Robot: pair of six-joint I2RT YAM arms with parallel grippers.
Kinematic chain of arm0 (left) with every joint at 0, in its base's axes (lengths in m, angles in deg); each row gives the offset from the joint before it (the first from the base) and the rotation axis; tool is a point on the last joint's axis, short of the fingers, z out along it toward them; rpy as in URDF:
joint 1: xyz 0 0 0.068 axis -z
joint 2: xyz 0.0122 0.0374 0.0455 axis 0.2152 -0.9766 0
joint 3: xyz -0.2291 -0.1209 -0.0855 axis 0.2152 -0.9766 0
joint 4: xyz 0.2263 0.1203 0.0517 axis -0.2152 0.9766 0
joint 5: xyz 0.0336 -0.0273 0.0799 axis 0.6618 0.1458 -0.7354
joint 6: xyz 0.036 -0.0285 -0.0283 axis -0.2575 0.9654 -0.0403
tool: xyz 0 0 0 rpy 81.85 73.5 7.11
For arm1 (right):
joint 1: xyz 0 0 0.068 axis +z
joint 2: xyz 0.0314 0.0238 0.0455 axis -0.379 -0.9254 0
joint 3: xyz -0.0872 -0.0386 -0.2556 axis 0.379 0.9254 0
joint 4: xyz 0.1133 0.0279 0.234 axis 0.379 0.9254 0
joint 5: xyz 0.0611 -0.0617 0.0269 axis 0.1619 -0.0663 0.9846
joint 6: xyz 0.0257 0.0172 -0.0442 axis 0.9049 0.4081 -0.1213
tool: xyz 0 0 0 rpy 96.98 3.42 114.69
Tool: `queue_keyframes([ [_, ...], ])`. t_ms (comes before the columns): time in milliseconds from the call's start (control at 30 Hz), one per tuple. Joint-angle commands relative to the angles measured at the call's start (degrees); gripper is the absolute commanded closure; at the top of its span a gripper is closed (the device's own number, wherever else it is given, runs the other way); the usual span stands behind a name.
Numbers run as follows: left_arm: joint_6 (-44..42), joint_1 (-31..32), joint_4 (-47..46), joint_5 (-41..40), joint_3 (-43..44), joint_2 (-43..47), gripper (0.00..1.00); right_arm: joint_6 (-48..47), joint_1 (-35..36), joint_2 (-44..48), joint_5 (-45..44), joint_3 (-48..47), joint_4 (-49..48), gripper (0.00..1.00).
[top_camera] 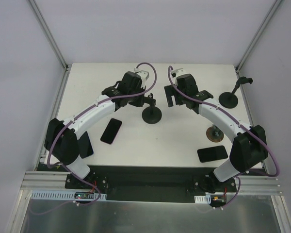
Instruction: Place the phone on the phone stand
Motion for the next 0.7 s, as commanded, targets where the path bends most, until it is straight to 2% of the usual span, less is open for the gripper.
queue_keyframes([
  [0, 4.28, 4.13, -0.92, -7.35, 0.08, 7.90, 1.00, 0.41, -0.66, 0.71, -0.94, -1.16, -1.18, 0.04],
  [200, 12.45, 10.72, 5.49, -14.47, -1.85, 12.56, 1.00, 0.41, -1.19, 0.70, -1.29, -0.90, -1.18, 0.04],
  [333, 20.09, 13.54, 6.21, -14.04, -6.33, 14.94, 1.00, 0.50, -1.72, 0.97, -1.38, -0.46, -1.18, 0.04],
  [467, 21.87, 15.92, 6.12, -15.61, -7.65, 15.30, 1.00, 0.85, -1.90, 1.23, -1.11, -0.28, -1.27, 0.04],
  [667, 22.22, 18.03, 6.21, -21.32, -5.02, 13.10, 1.00, 0.67, -2.07, 1.32, -1.64, -0.11, -1.27, 0.04],
])
